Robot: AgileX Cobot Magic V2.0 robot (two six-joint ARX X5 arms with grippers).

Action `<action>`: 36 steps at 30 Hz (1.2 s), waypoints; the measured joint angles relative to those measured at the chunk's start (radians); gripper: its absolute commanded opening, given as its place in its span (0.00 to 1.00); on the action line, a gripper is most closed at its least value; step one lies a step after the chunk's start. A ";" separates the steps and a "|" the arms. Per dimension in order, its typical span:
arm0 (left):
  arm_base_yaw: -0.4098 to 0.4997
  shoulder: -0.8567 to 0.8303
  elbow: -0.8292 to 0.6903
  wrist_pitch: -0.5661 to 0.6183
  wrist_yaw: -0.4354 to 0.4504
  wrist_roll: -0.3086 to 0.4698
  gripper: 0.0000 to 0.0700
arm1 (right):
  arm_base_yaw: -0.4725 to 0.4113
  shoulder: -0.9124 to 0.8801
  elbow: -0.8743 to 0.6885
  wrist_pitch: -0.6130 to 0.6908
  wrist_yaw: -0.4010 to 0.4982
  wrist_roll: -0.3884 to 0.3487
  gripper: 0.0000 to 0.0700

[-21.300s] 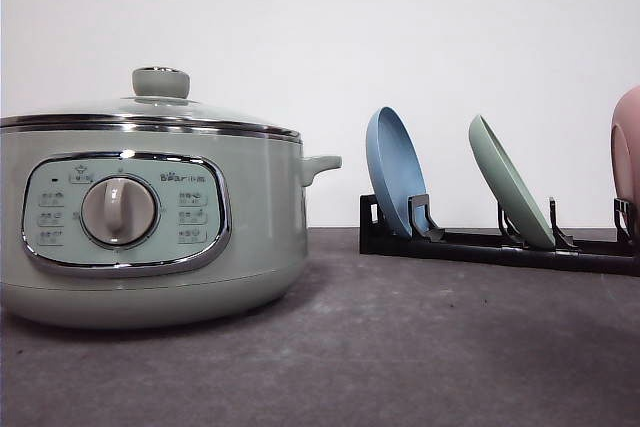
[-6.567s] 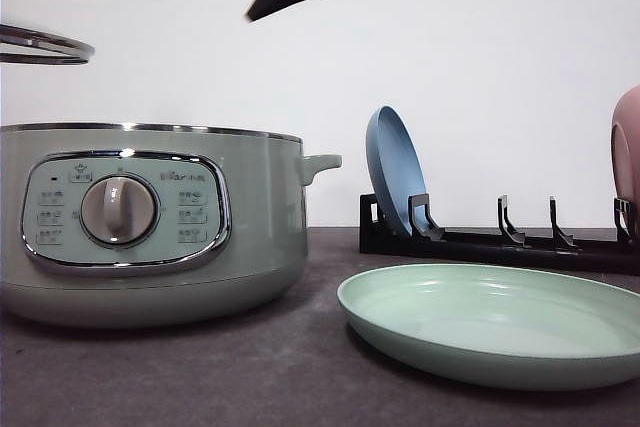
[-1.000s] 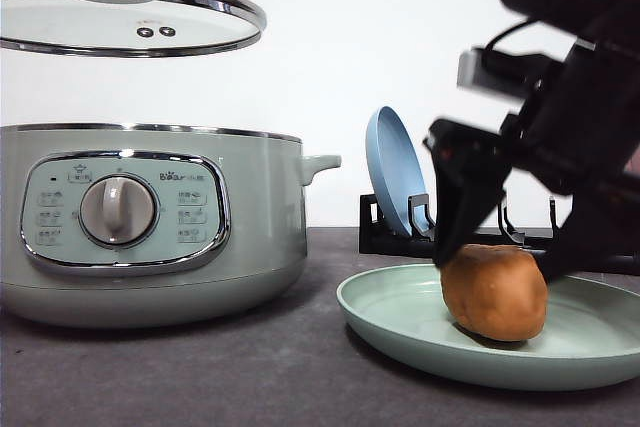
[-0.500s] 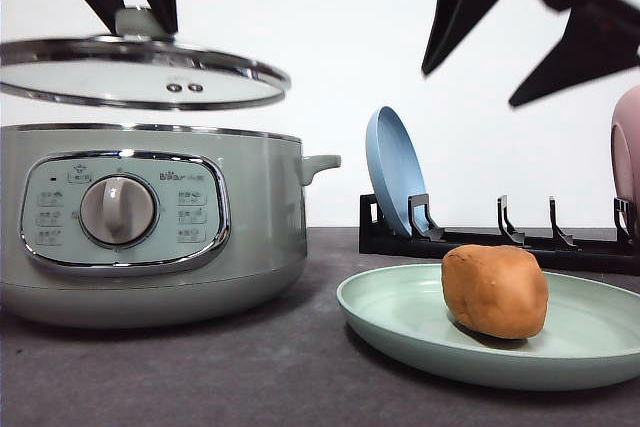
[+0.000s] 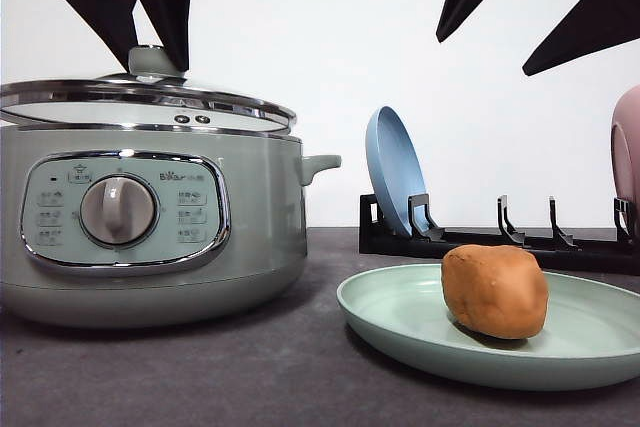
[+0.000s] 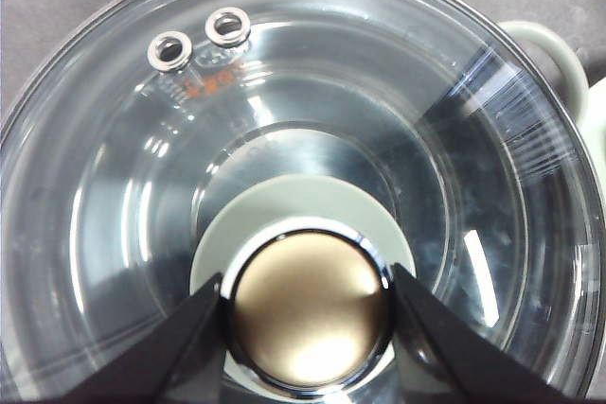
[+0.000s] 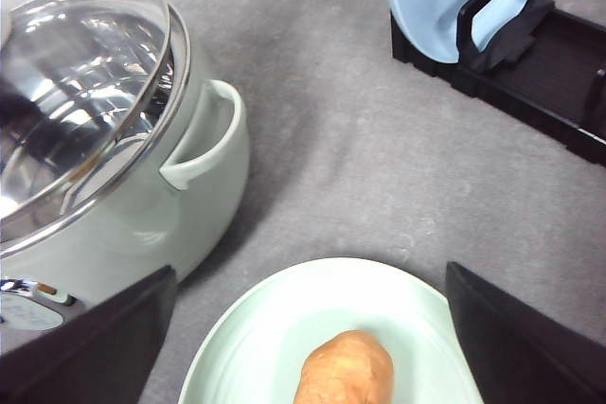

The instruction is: Transfer potato from steamer to green plate

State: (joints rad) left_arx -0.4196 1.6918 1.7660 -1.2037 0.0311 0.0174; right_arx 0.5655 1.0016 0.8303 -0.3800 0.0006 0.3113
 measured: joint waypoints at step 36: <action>-0.002 0.030 -0.006 0.003 0.000 0.001 0.00 | 0.000 0.000 0.000 -0.021 0.000 0.000 0.82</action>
State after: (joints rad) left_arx -0.4213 1.7214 1.7597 -1.2009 0.0313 0.0181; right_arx 0.5655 1.0016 0.8303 -0.4007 0.0002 0.3111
